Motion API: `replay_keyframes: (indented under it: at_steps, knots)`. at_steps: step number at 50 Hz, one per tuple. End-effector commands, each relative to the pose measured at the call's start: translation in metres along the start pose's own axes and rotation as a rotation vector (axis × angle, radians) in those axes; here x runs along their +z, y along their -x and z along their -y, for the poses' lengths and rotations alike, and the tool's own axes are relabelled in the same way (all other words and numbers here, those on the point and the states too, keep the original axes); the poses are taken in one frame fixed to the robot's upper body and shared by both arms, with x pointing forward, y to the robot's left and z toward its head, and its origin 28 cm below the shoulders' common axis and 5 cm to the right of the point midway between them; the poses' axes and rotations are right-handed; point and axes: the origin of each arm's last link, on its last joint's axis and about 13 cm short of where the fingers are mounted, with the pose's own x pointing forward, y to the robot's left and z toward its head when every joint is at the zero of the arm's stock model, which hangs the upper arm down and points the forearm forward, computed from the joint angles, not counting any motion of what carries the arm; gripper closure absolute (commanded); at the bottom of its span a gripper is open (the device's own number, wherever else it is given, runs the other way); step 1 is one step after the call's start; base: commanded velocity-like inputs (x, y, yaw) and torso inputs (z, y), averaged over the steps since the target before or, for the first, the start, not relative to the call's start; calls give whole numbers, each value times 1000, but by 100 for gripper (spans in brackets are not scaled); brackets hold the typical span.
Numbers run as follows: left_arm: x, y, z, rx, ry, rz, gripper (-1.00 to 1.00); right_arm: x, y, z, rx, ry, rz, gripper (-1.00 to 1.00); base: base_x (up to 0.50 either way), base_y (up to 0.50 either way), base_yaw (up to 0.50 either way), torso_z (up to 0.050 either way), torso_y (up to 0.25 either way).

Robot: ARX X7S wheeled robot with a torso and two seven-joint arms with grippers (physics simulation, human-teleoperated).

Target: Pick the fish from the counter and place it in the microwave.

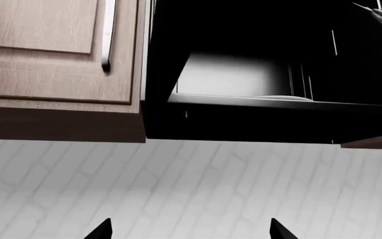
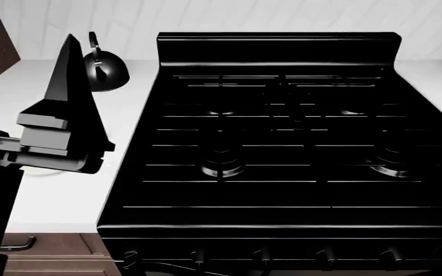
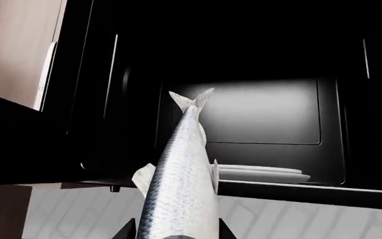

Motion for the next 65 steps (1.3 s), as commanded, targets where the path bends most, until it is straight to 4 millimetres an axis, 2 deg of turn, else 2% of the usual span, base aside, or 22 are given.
replay_keyframes:
  at_steps: [1, 22, 39, 65]
  knots:
    - [1, 1, -2, 3, 0, 2, -100, 20, -20, 2, -17, 48, 8, 100, 0, 0, 0, 0, 0]
    - [1, 4, -5, 13, -2, 6, -100, 57, -60, 2, -36, 118, -39, 100, 0, 0, 0, 0, 0]
    - [2, 4, -4, 10, -2, 9, -100, 87, -68, 0, -47, 135, -8, 100, 0, 0, 0, 0, 1]
    - [3, 3, -6, 13, -4, 10, -100, 124, -90, -2, -71, 147, -11, 100, 0, 0, 0, 1, 0]
